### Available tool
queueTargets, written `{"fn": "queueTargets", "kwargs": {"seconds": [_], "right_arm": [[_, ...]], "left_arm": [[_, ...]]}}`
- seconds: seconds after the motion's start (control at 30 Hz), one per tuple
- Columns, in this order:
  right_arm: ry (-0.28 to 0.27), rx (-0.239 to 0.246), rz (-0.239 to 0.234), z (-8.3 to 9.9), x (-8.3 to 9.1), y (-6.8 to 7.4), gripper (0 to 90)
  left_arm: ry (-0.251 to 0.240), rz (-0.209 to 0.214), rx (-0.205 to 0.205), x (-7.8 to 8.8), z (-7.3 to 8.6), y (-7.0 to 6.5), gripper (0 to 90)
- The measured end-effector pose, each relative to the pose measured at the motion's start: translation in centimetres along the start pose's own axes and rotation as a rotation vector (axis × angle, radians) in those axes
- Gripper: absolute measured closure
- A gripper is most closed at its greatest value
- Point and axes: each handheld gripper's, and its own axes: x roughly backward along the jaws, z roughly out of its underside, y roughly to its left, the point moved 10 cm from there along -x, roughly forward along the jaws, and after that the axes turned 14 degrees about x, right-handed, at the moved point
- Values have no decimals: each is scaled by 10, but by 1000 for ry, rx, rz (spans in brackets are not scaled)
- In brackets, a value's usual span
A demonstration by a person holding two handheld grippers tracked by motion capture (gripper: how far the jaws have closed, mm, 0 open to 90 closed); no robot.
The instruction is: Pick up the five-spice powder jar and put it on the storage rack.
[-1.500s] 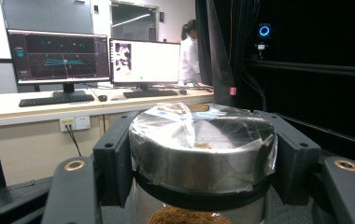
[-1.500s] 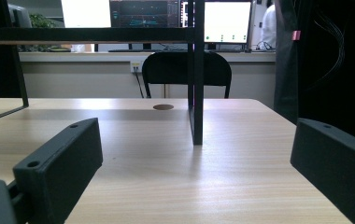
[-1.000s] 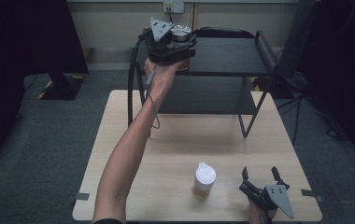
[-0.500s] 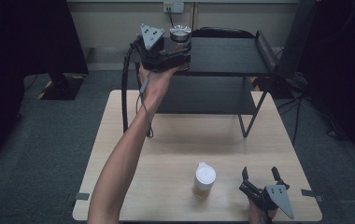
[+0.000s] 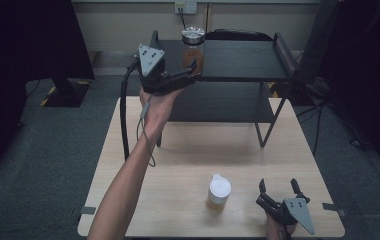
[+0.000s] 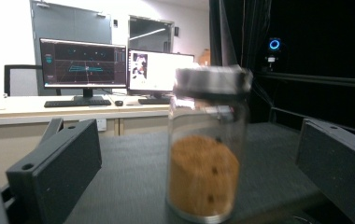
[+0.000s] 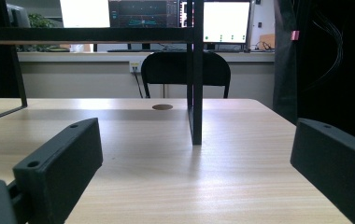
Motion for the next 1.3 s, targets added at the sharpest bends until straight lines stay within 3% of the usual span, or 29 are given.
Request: {"fn": "queueTargets", "kwargs": {"seconds": [0.17, 0.4, 0.67, 0.73, 0.83, 0.97, 1.1, 1.17, 1.3], "right_arm": [[1, 0, 3, 0, 0, 0, 8], [3, 0, 11, 0, 0, 1, 9], [4, 0, 12, 0, 0, 1, 9], [4, 0, 12, 0, 0, 1, 9], [3, 0, 12, 0, 0, 1, 9], [3, 0, 12, 0, 0, 1, 9], [3, 0, 10, 0, 0, 1, 9], [3, 0, 9, 0, 0, 1, 9], [3, 0, 9, 0, 0, 1, 9]], "left_arm": [[-12, -3, -5, 19, 16, 4, 0], [-17, 6, -9, 42, 25, 8, 0], [-33, 3, -27, 64, 34, 6, 0], [-34, -2, -47, 70, 38, 3, 0], [-50, 12, -40, 81, 47, 2, 0], [-113, -8, -54, 100, 63, -1, 0], [-88, -13, -20, 114, 81, 4, 0], [-89, 11, -30, 122, 93, 7, 0], [-67, -8, -31, 134, 117, 12, 0]]}}
